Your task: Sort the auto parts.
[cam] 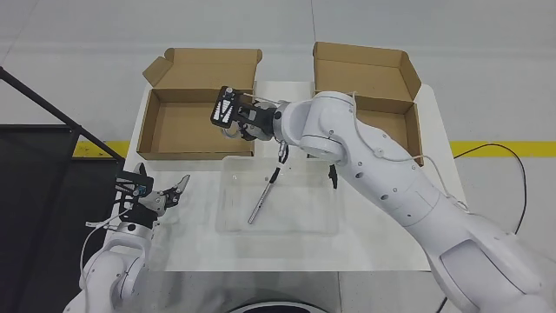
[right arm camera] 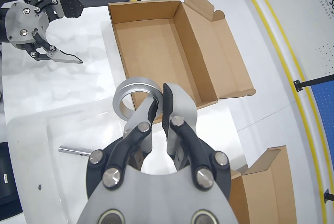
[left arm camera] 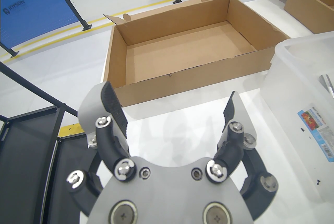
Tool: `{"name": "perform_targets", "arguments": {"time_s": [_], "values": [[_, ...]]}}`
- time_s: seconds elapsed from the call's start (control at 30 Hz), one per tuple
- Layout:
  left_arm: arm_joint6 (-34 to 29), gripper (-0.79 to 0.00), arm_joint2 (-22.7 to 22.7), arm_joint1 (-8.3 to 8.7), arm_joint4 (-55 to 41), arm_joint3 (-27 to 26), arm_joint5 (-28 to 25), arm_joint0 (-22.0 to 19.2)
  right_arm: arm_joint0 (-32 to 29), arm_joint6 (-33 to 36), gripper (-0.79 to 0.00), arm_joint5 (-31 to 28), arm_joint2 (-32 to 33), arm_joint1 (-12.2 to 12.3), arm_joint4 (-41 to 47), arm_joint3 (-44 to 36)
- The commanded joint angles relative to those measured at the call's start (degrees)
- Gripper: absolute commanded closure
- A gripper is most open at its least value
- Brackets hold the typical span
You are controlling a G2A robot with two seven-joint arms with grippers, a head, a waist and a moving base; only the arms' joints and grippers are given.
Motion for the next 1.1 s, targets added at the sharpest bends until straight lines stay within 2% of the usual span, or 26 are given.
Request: {"name": "perform_targets", "arguments": {"time_s": [0.0,0.1,0.2,0.33,0.5,0.7,0.8,1.0,1.07], "values": [[0.0,-0.785,0.0,0.0,0.0,0.0,0.0,0.0,0.0,0.0,0.0,0.0,0.0,0.0,0.0,0.0],[-0.1,-0.785,-0.2,-0.04,-0.5,0.0,0.1,-0.4,0.0,0.0,0.0,0.0,0.0,0.0,0.0,0.0],[0.4,-0.785,-0.7,-0.09,-1.0,-0.5,-0.4,-0.7,-1.2,-2.9,0.0,0.8,-0.3,-0.4,-0.3,0.6],[1.7,-0.785,-1.0,-0.29,-1.7,-1.5,0.5,0.0,0.0,-7.3,0.0,1.7,-2.9,-3.0,2.6,6.1],[3.0,-0.785,-1.6,-0.55,-2.7,-2.3,1.7,1.7,4.0,-9.8,0.0,4.3,-8.7,-8.8,5.3,15.8],[5.2,-0.785,-2.8,-0.75,-4.0,-2.9,1.0,4.1,8.2,-8.7,0.0,12.2,-15.1,-18.2,6.0,30.4],[6.0,-0.785,-3.1,-0.86,-4.5,-3.0,0.6,4.7,9.4,-8.5,0.0,13.0,-16.6,-22.0,6.3,37.3],[6.4,-0.785,-3.3,-1.02,-4.6,-2.9,0.0,5.0,10.5,-6.1,0.0,13.4,-18.6,-28.2,5.4,48.9],[6.4,-0.785,-3.3,-1.07,-4.5,-2.9,-0.2,5.0,10.5,-5.9,0.0,13.1,-18.9,-29.5,5.3,51.4]]}}
